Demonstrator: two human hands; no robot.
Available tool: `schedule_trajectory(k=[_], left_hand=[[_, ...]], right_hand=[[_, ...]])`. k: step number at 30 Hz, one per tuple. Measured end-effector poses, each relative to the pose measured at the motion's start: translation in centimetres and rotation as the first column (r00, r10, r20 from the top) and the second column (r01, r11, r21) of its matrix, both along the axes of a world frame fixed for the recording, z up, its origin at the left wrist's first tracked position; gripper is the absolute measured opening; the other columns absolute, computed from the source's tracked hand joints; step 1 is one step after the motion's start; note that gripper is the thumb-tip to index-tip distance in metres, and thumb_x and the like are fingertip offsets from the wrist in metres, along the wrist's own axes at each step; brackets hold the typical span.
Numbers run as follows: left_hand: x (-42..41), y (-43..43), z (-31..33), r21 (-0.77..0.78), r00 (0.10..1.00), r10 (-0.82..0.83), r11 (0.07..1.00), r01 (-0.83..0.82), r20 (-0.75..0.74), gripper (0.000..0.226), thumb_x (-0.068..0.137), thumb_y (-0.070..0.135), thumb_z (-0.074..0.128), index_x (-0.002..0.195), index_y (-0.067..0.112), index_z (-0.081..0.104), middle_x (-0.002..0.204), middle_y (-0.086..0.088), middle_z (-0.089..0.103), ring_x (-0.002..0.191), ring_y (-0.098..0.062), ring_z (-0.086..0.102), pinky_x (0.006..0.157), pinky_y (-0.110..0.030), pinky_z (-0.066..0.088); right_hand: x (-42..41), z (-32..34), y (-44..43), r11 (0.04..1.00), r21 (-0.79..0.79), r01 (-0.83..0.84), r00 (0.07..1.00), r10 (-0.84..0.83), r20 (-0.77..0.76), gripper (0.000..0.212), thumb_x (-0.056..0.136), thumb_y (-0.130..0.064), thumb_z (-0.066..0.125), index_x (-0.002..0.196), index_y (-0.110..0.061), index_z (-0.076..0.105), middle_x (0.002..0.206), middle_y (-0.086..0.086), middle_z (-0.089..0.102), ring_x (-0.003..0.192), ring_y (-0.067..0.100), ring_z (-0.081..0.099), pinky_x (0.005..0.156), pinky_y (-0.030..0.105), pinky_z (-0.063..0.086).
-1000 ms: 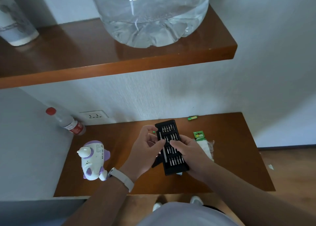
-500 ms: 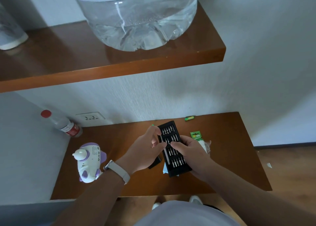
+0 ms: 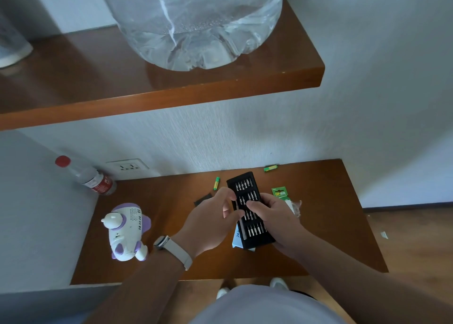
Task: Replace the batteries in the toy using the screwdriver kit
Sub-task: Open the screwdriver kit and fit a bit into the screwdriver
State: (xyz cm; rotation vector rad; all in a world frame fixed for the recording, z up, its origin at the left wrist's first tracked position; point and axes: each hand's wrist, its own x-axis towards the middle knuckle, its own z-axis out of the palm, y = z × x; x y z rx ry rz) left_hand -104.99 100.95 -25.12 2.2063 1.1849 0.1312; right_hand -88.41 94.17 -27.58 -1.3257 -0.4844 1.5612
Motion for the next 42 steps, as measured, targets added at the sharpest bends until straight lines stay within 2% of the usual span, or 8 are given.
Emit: schedule_trajectory(k=[6, 15, 18, 24, 32, 35, 39, 42], left_hand=[[0.2, 0.5, 0.3, 0.009, 1.000, 0.013, 1.000, -0.013, 0.015, 0.040, 0.098, 0.047, 0.057, 0.132, 0.029, 0.045, 0.083, 0.019, 0.061, 0.074, -0.003, 0.060, 0.064, -0.019, 0.047], [-0.4, 1.1, 0.8, -0.015, 0.999, -0.004, 1.000, 0.003, -0.039, 0.036, 0.097, 0.048, 0.060, 0.125, 0.029, 0.046, 0.078, 0.016, 0.059, 0.071, -0.005, 0.059, 0.062, -0.021, 0.047], [-0.8, 1.0, 0.6, 0.021, 0.999, 0.011, 1.000, -0.010, -0.035, 0.039, 0.097, 0.049, 0.058, 0.128, 0.029, 0.046, 0.076, 0.019, 0.056, 0.069, -0.002, 0.057, 0.060, -0.017, 0.041], [-1.5, 1.2, 0.5, 0.110, 0.993, -0.016, 0.994, 0.028, -0.114, 0.042, 0.098, 0.055, 0.053, 0.130, 0.029, 0.047, 0.074, 0.021, 0.055, 0.068, -0.001, 0.058, 0.059, -0.021, 0.049], [-2.2, 0.8, 0.1, 0.293, 0.987, -0.065, 0.950, 0.107, -0.149, 0.048, 0.098, 0.061, 0.044, 0.133, 0.029, 0.051, 0.081, 0.016, 0.062, 0.064, -0.006, 0.059, 0.051, -0.017, 0.041], [-2.2, 0.7, 0.2, 0.351, 0.986, -0.082, 0.927, 0.129, -0.146, 0.046, 0.098, 0.060, 0.047, 0.128, 0.027, 0.058, 0.077, 0.020, 0.054, 0.058, -0.004, 0.053, 0.047, -0.014, 0.030], [-2.2, 1.0, -0.2, 0.254, 0.994, -0.049, 0.964, 0.073, -0.100, 0.042, 0.098, 0.058, 0.050, 0.130, 0.030, 0.054, 0.072, 0.018, 0.056, 0.059, -0.004, 0.053, 0.050, -0.015, 0.033], [-2.2, 1.4, -0.4, 0.110, 0.998, -0.032, 0.993, 0.037, -0.047, 0.037, 0.098, 0.054, 0.054, 0.127, 0.032, 0.050, 0.073, 0.011, 0.061, 0.064, -0.007, 0.060, 0.054, -0.026, 0.050]], right_hand=[[0.3, 0.0, 0.3, 1.000, 0.010, -0.007, 1.000, 0.007, -0.018, 0.008, 0.090, -0.019, 0.065, 0.090, -0.022, 0.073, 0.098, 0.019, 0.071, 0.087, 0.034, 0.072, 0.079, 0.050, 0.059], [-0.4, -0.3, 0.6, 0.999, 0.007, -0.033, 0.999, 0.033, 0.027, 0.008, 0.089, -0.019, 0.065, 0.089, -0.021, 0.073, 0.091, 0.014, 0.073, 0.081, 0.031, 0.073, 0.071, 0.044, 0.061], [-0.6, -0.2, 0.9, 0.999, 0.002, -0.035, 0.999, 0.035, 0.037, 0.008, 0.089, -0.021, 0.066, 0.091, -0.021, 0.073, 0.093, 0.015, 0.073, 0.082, 0.032, 0.073, 0.069, 0.042, 0.060], [-1.1, -0.4, 1.2, 0.998, -0.013, -0.054, 0.997, 0.055, 0.061, 0.008, 0.089, -0.023, 0.066, 0.088, -0.024, 0.073, 0.089, 0.011, 0.074, 0.082, 0.031, 0.073, 0.067, 0.041, 0.060], [-1.4, -0.4, 1.2, 0.997, -0.011, -0.071, 0.996, 0.071, 0.053, 0.008, 0.086, -0.027, 0.066, 0.090, -0.025, 0.073, 0.089, 0.010, 0.074, 0.083, 0.031, 0.073, 0.065, 0.038, 0.058], [-1.4, -0.5, 1.2, 0.998, -0.012, -0.066, 0.997, 0.067, 0.050, 0.009, 0.089, -0.024, 0.065, 0.091, -0.026, 0.073, 0.089, 0.009, 0.074, 0.082, 0.030, 0.074, 0.064, 0.037, 0.058], [-1.4, -0.6, 1.2, 0.998, -0.014, -0.062, 0.997, 0.063, 0.043, 0.009, 0.090, -0.023, 0.064, 0.091, -0.024, 0.073, 0.089, 0.010, 0.074, 0.082, 0.030, 0.073, 0.065, 0.038, 0.058], [-1.4, -0.6, 1.2, 0.998, -0.012, -0.067, 0.997, 0.068, 0.042, 0.010, 0.090, -0.022, 0.064, 0.090, -0.023, 0.073, 0.088, 0.010, 0.074, 0.081, 0.030, 0.073, 0.065, 0.038, 0.058]])
